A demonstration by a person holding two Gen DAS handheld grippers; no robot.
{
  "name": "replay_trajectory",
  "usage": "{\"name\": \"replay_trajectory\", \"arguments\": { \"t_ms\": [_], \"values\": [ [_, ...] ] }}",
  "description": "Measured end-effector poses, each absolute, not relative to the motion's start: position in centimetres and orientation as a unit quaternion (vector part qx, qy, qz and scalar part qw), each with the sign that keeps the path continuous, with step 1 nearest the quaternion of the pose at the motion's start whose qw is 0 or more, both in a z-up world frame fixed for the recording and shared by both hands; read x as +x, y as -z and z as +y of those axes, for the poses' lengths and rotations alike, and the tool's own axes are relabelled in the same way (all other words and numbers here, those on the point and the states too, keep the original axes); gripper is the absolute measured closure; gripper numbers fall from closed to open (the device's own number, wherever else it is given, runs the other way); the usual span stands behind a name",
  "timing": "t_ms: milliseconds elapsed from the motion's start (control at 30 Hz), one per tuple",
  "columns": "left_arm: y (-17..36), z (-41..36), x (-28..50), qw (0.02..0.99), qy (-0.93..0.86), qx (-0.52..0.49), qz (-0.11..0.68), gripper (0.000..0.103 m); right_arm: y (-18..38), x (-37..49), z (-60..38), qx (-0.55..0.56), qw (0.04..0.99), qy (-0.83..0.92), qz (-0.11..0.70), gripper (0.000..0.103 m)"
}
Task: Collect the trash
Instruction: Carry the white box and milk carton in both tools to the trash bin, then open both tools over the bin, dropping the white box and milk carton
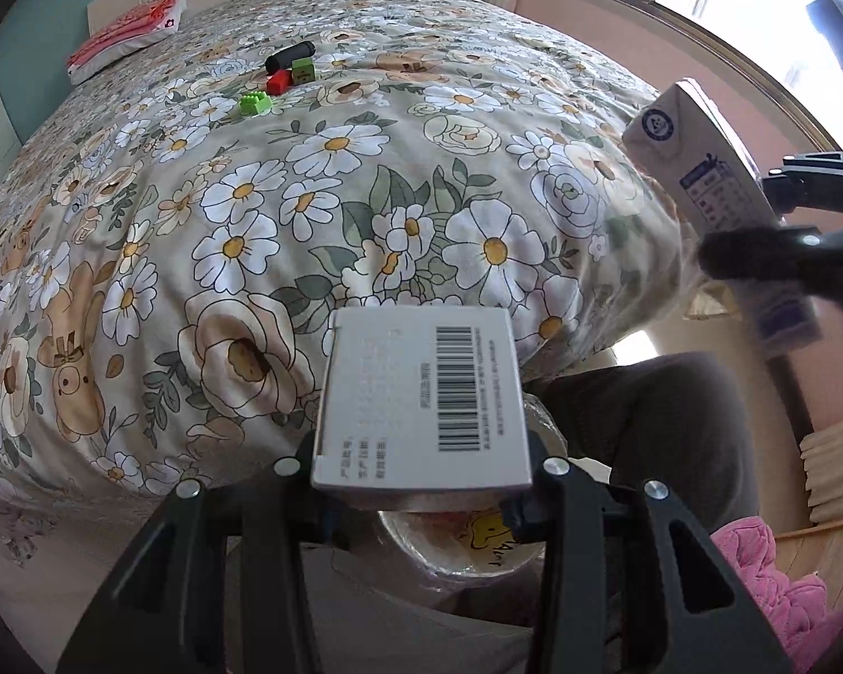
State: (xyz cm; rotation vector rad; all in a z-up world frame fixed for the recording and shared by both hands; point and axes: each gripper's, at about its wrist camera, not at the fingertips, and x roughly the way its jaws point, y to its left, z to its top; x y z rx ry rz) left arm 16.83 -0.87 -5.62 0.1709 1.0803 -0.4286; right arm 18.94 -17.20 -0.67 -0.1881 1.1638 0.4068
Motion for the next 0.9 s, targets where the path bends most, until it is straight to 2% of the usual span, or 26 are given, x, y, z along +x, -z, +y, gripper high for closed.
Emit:
{"name": "replay_trajectory", "arguments": {
  "t_ms": [900],
  "values": [
    [23.5,-3.2,14.7,0.716,0.229,0.047,0.658,0.059,22.0,16.5,-14.0,-0.076,0.670,-0.219,0.706,0.053]
  ]
}}
